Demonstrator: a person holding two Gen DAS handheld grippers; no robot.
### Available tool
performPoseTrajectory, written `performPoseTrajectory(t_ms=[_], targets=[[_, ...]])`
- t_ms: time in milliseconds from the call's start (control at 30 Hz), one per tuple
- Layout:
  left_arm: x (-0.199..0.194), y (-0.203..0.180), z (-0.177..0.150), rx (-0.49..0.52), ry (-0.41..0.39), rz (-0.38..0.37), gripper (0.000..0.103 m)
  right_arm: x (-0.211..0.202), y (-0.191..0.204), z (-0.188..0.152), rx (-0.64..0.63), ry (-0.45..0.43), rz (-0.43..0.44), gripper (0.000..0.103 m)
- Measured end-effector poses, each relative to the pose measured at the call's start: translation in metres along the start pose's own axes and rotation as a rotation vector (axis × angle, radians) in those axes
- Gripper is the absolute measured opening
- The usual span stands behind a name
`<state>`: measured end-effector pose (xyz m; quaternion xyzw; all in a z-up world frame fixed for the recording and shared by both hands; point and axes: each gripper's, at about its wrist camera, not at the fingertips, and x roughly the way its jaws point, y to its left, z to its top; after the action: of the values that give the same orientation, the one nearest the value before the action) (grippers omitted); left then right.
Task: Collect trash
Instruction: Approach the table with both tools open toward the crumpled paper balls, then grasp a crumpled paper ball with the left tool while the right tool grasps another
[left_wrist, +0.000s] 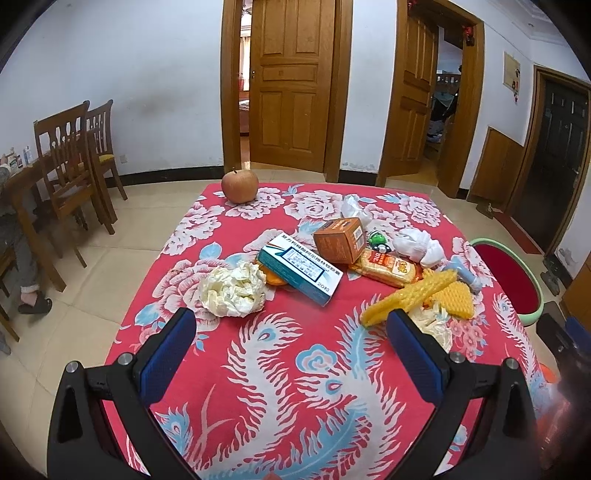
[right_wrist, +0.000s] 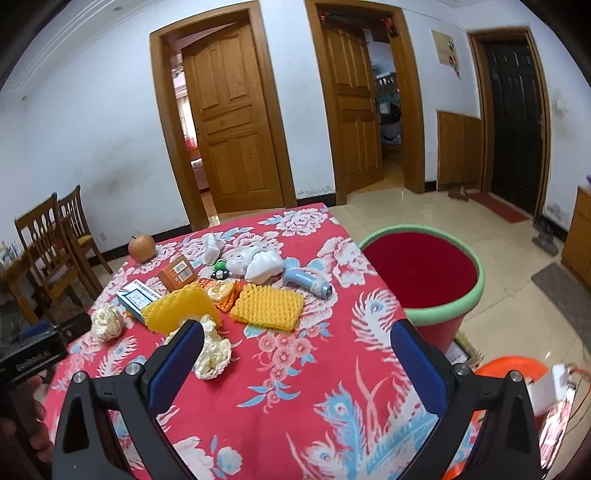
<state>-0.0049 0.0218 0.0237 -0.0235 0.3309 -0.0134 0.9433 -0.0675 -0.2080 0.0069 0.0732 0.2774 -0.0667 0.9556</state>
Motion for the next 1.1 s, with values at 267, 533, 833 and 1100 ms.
performPoseTrajectory(t_ms=[267,533,833,1100], targets=[[0.002,0.001,0.004,0.009,-0.011,0.026,0.102,-0.001,0.004,0.008,-0.026,-0.018,0.002,0.103],[0.010,0.011,0.005,-0.004,0.001,0.008,0.102,0.002,0.010,0.011,-0.016,-0.008,-0.002,0.103],[0.020,0.029,0.005,-0.020,0.015,0.026,0.102,0.009,0.009,0.011,-0.004,0.003,-0.026,0.103],[0.029,0.045,0.010,-0.024,0.033,0.056,0.102,0.022,0.008,0.015,0.005,0.043,-0.017,0.103]])
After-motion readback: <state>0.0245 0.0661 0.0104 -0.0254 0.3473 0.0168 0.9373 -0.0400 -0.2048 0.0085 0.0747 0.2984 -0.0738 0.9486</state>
